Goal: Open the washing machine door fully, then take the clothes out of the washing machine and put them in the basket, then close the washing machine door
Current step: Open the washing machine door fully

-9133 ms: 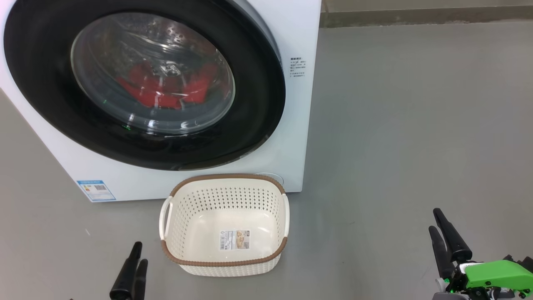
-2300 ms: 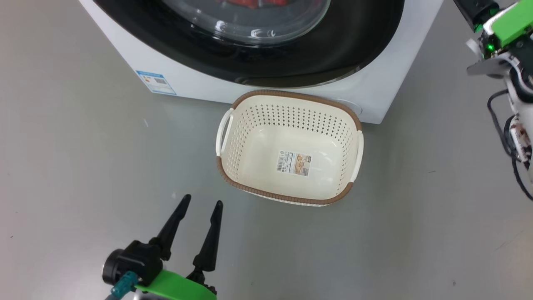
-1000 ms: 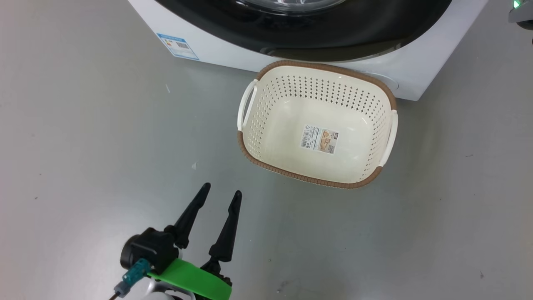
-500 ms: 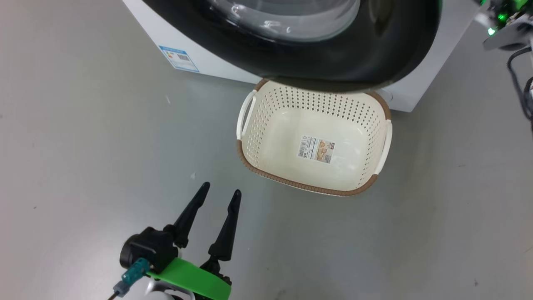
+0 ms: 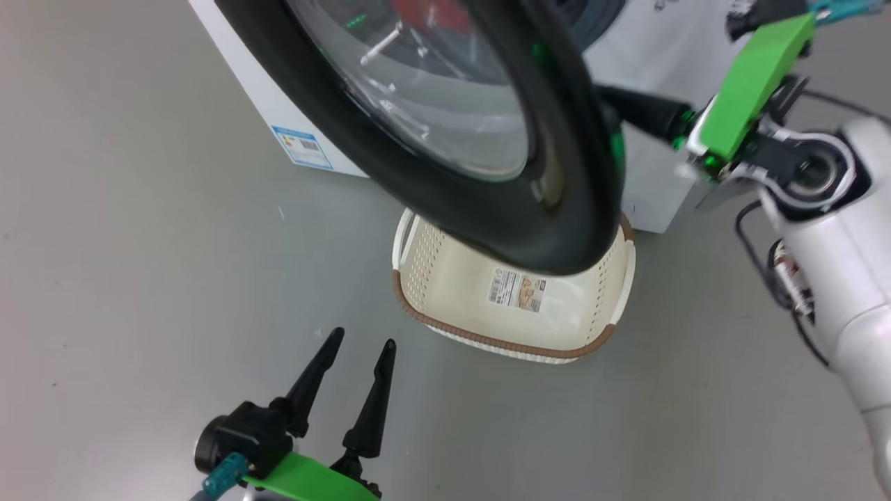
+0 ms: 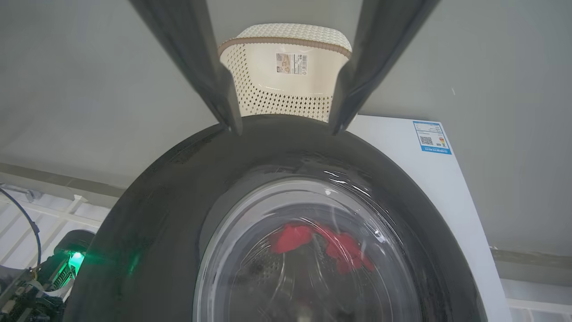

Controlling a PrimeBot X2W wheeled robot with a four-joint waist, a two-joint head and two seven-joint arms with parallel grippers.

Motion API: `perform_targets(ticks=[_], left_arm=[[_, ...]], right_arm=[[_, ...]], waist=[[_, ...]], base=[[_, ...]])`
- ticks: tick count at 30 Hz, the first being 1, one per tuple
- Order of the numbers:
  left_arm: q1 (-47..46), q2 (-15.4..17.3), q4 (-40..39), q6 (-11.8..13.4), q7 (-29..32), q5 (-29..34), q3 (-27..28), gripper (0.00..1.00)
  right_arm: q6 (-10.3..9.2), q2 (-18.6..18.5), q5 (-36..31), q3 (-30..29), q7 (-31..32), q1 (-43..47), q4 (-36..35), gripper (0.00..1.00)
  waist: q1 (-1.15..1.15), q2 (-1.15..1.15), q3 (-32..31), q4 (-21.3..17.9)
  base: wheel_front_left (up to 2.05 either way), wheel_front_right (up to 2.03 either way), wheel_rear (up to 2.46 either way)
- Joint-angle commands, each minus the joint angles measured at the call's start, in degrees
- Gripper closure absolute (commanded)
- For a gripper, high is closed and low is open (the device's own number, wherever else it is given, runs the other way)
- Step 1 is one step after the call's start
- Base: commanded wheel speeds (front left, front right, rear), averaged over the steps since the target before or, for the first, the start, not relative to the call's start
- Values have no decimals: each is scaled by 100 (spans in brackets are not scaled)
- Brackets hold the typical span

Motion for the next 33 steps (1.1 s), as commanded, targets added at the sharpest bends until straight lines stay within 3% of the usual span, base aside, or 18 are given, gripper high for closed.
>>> perform_targets(ticks=[1, 17, 33], left_arm=[[58, 82, -159, -33, -54, 62, 219, 0], [505, 82, -269, -9, -54, 153, 345, 0], [659, 82, -353, 57, -54, 177, 499, 0]], right_arm=[[30, 133, 37, 90, 41, 183, -279, 100], [30, 480, 140, 401, 21, 1387, -1309, 100], [30, 765, 87, 602, -135, 1870, -1658, 100]], waist=[[0, 0, -165, 20], [0, 0, -708, 425], [0, 0, -970, 1006]], base=[[0, 0, 0], [0, 0, 0], [0, 0, 0]])
